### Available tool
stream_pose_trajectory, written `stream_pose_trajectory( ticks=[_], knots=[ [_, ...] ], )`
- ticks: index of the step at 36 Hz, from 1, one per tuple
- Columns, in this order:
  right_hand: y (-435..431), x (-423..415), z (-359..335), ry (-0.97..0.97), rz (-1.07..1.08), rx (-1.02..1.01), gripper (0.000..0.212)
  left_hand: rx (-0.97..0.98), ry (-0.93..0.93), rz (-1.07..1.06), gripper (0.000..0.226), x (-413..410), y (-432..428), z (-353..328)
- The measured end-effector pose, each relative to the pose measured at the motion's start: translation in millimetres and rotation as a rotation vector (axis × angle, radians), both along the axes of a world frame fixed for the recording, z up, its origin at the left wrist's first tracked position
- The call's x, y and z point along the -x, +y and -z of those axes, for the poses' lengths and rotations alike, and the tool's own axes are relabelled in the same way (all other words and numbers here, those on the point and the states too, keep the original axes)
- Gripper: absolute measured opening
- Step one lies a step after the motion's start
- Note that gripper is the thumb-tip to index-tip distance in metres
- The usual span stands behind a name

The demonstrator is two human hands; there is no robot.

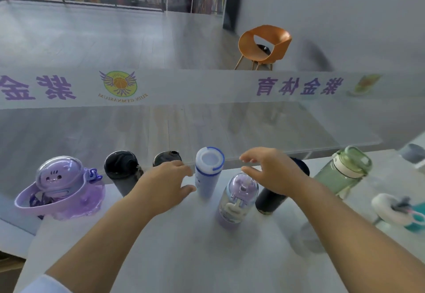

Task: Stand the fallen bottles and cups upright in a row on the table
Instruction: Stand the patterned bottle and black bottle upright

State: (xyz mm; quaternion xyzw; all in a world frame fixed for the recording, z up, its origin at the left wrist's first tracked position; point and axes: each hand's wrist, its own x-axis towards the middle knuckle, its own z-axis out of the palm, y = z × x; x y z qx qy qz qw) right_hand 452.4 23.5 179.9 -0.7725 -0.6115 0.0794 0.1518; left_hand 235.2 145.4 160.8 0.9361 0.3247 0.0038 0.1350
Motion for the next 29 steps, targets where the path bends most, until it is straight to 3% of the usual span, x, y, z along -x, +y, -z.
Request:
stream_pose_trajectory(
  ticks=[7,12,17,21,25,29],
  knots=[
    [-53.0,-12.5,-1.4,-0.039,0.156,0.042,0.026,0.022,-0.013,0.146,0.039,-19.8,-23.6,5.8],
    [-76.5,-28.3,-2.4,-0.075,0.204,0.062,0.023,0.051,-0.130,0.176,0.049,-40.1,-42.9,6.3],
    [-83.9,-52.0,3.2,-0.126,0.168,0.021,0.035,0.100,-0.183,0.202,0.058,-63.6,-53.5,12.6],
    [-79.5,-70.1,6.7,-0.138,0.097,0.023,0.052,0.163,-0.093,0.192,0.072,-81.2,-59.7,16.3],
    [-69.6,-82.5,8.0,-0.101,0.051,0.132,0.067,0.191,-0.004,0.163,0.074,-94.1,-63.5,20.0],
    [-61.0,-92.2,13.3,-0.043,0.019,0.232,0.068,0.262,0.013,0.137,0.079,-102.7,-64.3,21.1]
  ],
)
